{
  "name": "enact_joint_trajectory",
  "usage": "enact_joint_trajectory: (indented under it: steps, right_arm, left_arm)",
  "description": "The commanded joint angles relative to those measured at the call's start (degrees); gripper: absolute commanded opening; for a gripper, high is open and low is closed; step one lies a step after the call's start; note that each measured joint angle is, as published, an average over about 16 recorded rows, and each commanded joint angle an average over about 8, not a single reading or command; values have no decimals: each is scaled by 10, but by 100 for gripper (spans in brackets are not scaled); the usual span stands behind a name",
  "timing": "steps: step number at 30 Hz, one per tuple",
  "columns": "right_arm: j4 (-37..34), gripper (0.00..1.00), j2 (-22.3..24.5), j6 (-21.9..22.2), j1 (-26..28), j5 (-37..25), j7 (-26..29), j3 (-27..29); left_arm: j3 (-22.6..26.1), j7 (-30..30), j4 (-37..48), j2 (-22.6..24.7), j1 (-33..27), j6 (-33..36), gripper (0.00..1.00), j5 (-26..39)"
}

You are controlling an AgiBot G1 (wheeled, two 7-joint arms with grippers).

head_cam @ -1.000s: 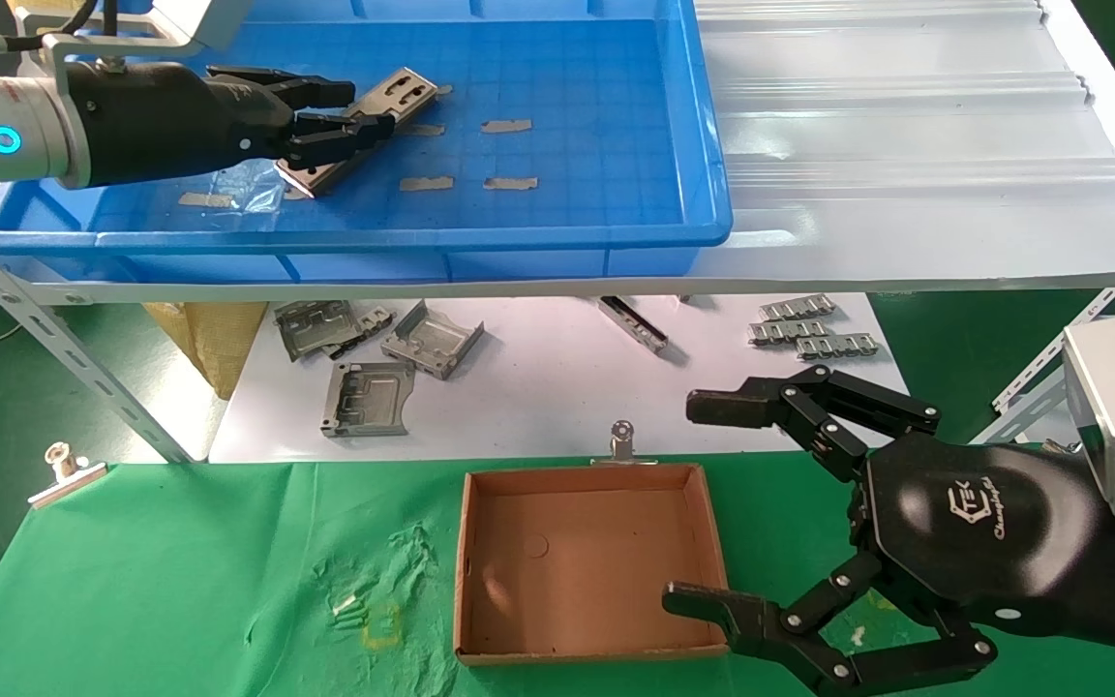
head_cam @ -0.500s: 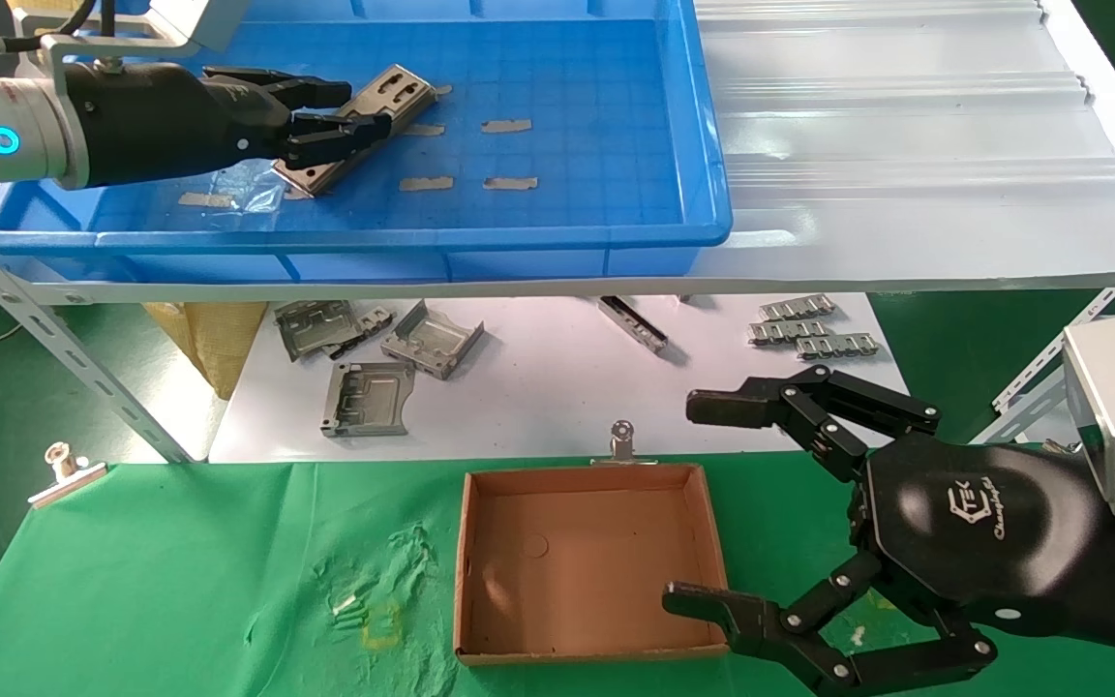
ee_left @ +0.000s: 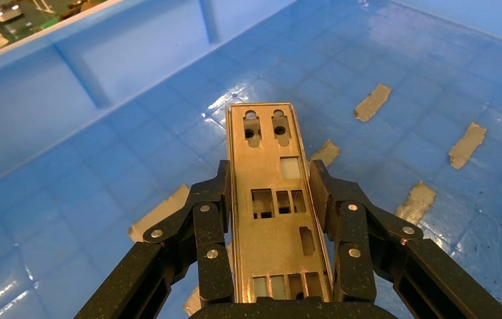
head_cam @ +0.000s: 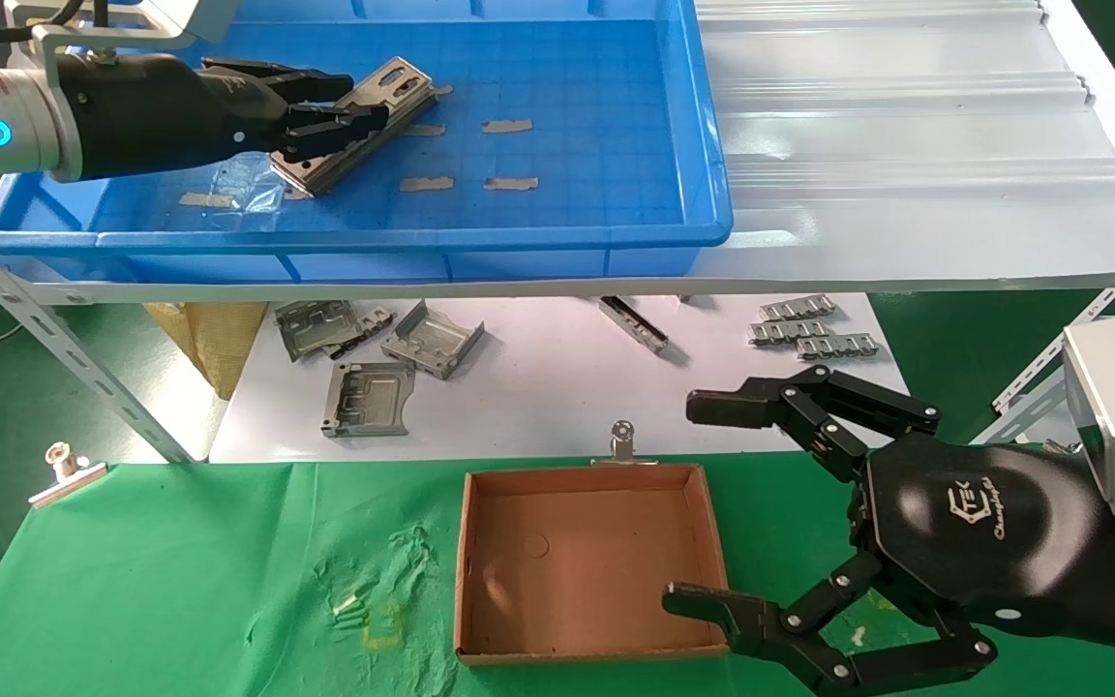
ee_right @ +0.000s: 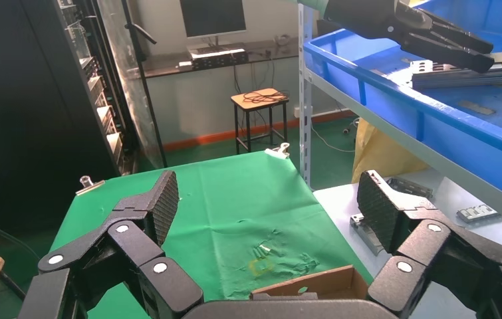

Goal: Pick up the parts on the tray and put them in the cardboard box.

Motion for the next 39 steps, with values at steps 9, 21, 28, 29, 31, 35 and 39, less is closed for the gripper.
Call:
enact_joint_trajectory:
  steps: [9,21,28,29,31,35,39]
  right_arm:
    - [0,100,0,0,0,0,0,0]
    - [0,100,0,0,0,0,0,0]
    - [0,100,0,0,0,0,0,0]
    - [0,100,0,0,0,0,0,0]
    - [0,100,0,0,0,0,0,0]
    - [0,100,0,0,0,0,0,0]
    - [0,100,0,0,0,0,0,0]
  left_arm:
    - [-4,3,-5,-6,-15,25,0,-6]
    - [-11,34,-34,-20,-19,214,0,-20]
    - [-1,69,-110,-29,16,290,0,-45]
    - [5,71,-134,-33,27,292,0,-54]
    - [21,71,-191,-44,53,293,0,-77]
    - [67,63,-313,-77,110,290,0,-132]
    - [118,63,-381,-94,151,285,0,-168]
